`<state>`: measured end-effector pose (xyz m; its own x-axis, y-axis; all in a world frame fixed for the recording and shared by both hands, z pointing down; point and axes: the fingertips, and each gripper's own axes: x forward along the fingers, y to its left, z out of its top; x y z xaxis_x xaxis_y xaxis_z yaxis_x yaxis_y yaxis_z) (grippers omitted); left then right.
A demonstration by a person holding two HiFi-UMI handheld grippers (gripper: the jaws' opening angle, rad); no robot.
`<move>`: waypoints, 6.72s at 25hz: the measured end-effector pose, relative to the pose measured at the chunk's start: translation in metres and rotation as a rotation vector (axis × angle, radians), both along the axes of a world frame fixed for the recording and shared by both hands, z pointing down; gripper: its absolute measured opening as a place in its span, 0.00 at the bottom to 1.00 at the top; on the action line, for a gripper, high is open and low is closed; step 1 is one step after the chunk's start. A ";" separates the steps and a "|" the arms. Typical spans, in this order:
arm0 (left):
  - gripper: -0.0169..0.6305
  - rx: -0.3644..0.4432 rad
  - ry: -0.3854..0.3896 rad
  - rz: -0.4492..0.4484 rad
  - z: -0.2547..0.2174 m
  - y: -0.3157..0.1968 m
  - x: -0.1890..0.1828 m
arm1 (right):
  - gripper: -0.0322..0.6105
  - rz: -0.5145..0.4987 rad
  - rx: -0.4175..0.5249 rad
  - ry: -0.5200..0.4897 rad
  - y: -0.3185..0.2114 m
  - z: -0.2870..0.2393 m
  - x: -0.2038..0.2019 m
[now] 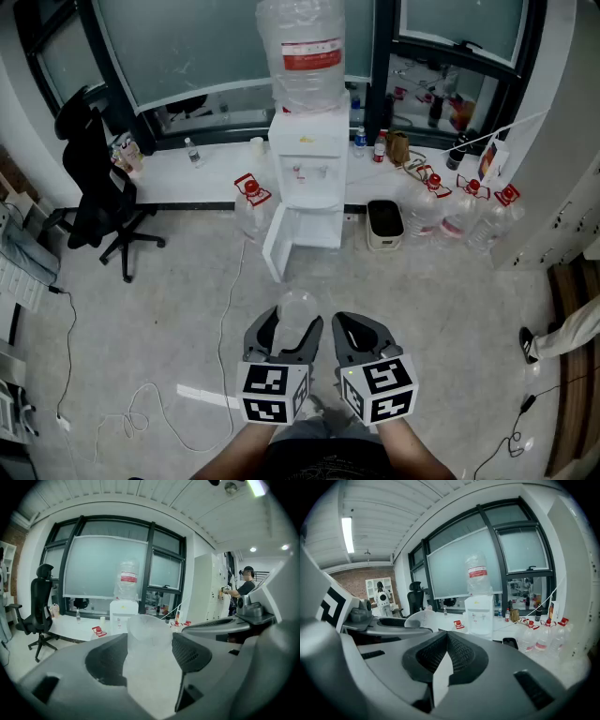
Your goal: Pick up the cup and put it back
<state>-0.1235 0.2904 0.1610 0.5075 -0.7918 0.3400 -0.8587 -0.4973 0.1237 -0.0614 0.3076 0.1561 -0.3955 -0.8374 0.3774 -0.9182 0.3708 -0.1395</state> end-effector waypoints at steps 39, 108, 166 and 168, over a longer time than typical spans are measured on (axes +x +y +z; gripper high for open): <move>0.49 -0.019 0.006 -0.017 0.008 -0.152 0.030 | 0.09 -0.023 0.024 -0.006 -0.157 0.001 0.028; 0.49 -0.103 -0.066 -0.159 0.239 -0.485 0.050 | 0.09 -0.350 -0.011 0.063 -0.515 0.207 0.035; 0.49 -0.062 0.053 0.045 0.801 -0.737 0.129 | 0.09 -0.137 -0.047 0.111 -0.631 0.673 0.100; 0.49 -0.059 0.055 0.047 0.802 -0.740 0.130 | 0.09 -0.133 -0.048 0.114 -0.630 0.674 0.102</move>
